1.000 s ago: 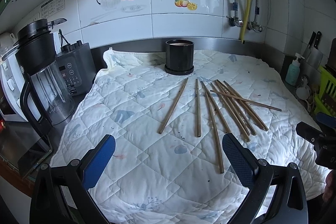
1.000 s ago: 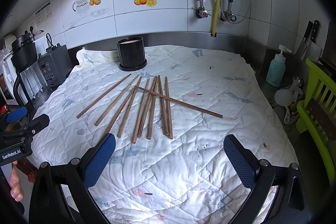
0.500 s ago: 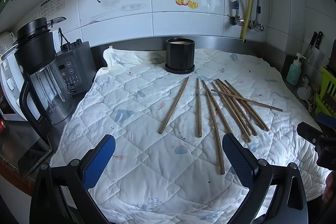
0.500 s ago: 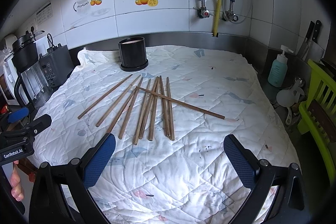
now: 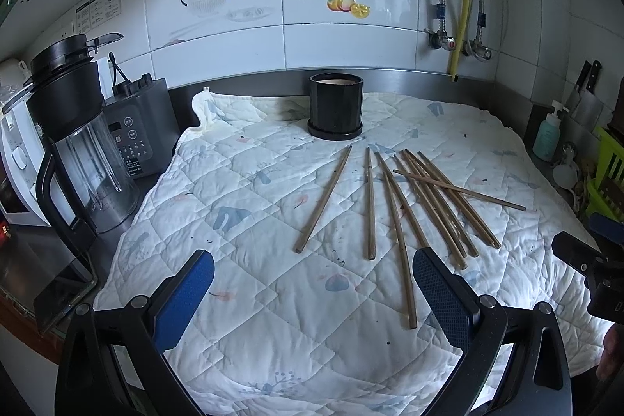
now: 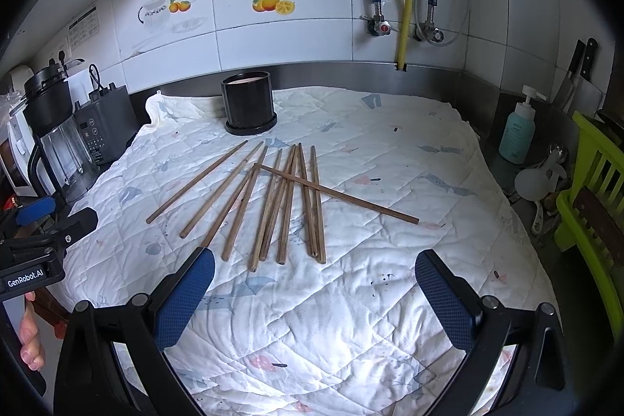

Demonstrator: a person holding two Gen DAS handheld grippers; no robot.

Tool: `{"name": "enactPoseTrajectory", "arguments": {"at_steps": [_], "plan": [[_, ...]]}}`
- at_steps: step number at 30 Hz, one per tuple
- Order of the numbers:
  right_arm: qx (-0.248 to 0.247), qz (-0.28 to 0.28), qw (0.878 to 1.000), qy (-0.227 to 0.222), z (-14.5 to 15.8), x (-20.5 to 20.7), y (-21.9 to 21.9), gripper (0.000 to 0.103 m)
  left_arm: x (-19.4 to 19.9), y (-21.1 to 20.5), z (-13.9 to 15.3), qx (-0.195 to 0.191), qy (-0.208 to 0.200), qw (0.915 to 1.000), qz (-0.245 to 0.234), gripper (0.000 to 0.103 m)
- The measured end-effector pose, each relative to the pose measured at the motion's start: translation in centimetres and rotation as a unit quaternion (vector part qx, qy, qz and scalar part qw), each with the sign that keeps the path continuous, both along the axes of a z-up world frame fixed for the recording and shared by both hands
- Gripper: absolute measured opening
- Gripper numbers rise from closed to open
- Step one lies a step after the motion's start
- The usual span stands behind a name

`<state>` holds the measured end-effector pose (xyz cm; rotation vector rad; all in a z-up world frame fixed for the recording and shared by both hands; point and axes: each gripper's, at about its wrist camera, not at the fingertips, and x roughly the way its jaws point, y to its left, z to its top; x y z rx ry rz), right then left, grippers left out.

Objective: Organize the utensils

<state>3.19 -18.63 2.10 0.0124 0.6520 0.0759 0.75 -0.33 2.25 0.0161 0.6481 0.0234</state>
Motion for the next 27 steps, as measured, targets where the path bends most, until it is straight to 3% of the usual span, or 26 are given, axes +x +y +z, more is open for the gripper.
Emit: {"name": "enactPoseTrajectory", "arguments": {"at_steps": [21,27], "plan": [[0.008,0.001,1.0,0.011,-0.5,0.9,-0.9,0.103,2.3,0.0,-0.6,-0.024,0.029,0.9991,-0.017,0.103],[0.01,-0.001,1.0,0.018,-1.0,1.7,-1.5,0.103,3.5,0.2,-0.9,-0.016,0.031,0.9993,-0.014,0.103]]}}
